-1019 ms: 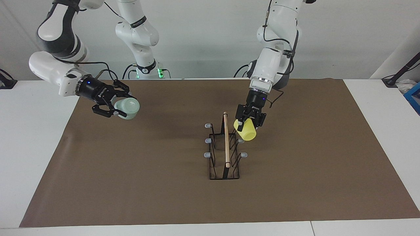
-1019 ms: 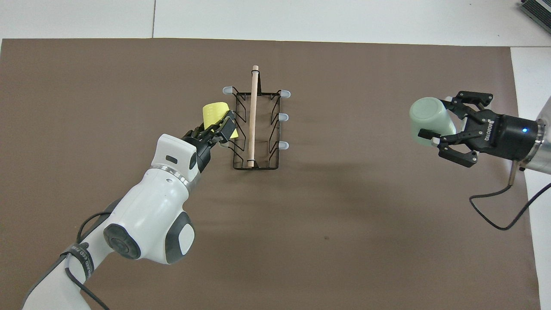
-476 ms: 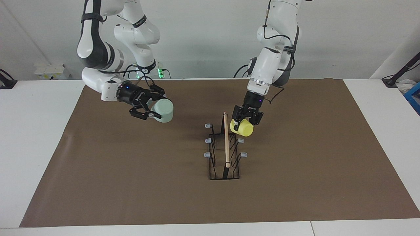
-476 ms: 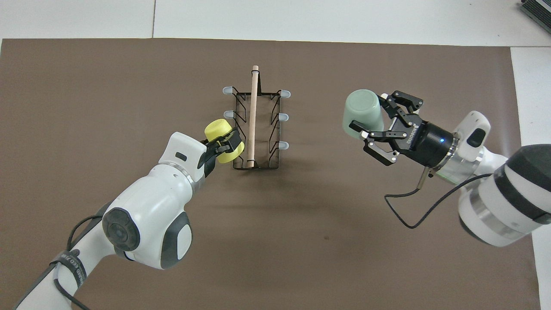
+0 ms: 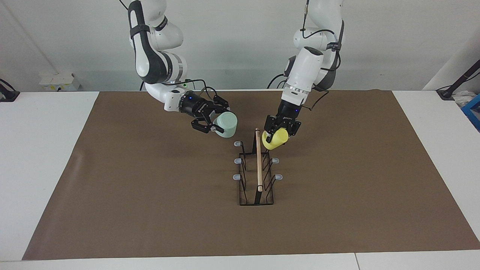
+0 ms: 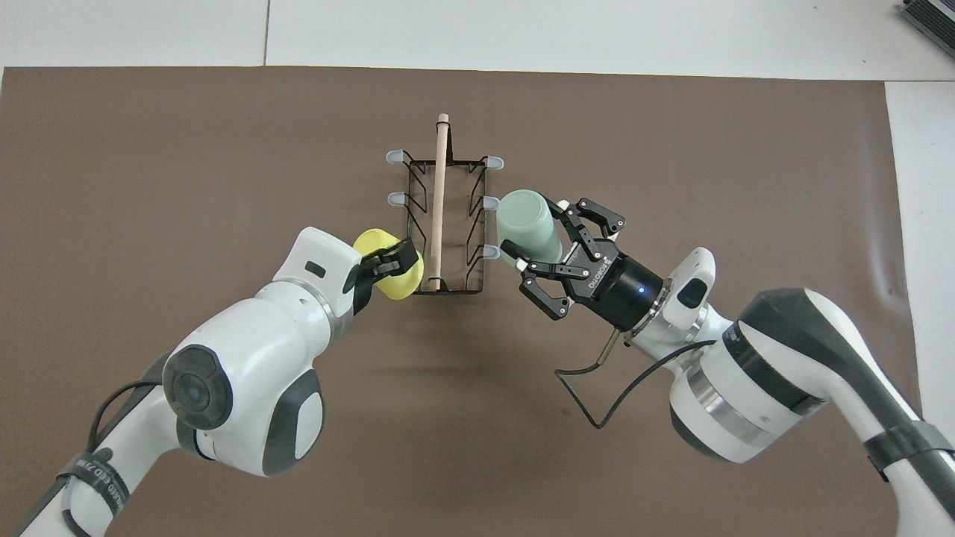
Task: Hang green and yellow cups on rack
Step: 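Hang the yellow cup on a peg while the right gripper brings the green cup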
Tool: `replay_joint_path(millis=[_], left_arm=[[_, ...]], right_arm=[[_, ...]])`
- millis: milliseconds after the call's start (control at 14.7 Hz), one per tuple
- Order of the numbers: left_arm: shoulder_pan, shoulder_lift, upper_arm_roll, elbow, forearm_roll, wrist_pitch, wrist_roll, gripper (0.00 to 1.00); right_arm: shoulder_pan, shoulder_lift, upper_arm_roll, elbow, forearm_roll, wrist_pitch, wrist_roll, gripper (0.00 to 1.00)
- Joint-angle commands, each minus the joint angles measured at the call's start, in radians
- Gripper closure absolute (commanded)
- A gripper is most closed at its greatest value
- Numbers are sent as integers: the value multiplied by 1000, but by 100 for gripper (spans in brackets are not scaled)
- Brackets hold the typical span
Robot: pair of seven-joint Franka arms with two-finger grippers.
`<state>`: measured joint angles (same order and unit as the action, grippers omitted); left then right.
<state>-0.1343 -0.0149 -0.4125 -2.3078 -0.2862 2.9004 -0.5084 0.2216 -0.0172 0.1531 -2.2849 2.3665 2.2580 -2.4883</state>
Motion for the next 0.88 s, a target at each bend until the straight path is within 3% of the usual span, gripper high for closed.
replay_joint_path(millis=[0, 68, 204, 272, 476, 611, 815], left_arm=[[15, -13, -3, 42, 4, -118, 8, 100], [25, -10, -2, 57, 4, -136, 8, 94], [28, -4, -2, 70, 4, -142, 7, 47], [28, -2, -2, 70, 4, -142, 5, 30], [27, 21, -2, 80, 4, -139, -2, 6], [27, 36, -2, 88, 4, -139, -6, 0], [30, 42, 1, 126, 5, -182, -1, 0]], right_arm=[[-4, 39, -4, -11, 63, -18, -95, 76], [7, 48, -4, -11, 94, -18, -116, 76], [38, 62, -4, -11, 150, -24, -126, 76], [56, 68, -4, -13, 187, -40, -130, 76], [79, 118, -6, -11, 260, -118, -167, 76], [78, 144, -6, -13, 260, -139, -190, 76], [76, 244, -6, -10, 263, -256, -265, 76]])
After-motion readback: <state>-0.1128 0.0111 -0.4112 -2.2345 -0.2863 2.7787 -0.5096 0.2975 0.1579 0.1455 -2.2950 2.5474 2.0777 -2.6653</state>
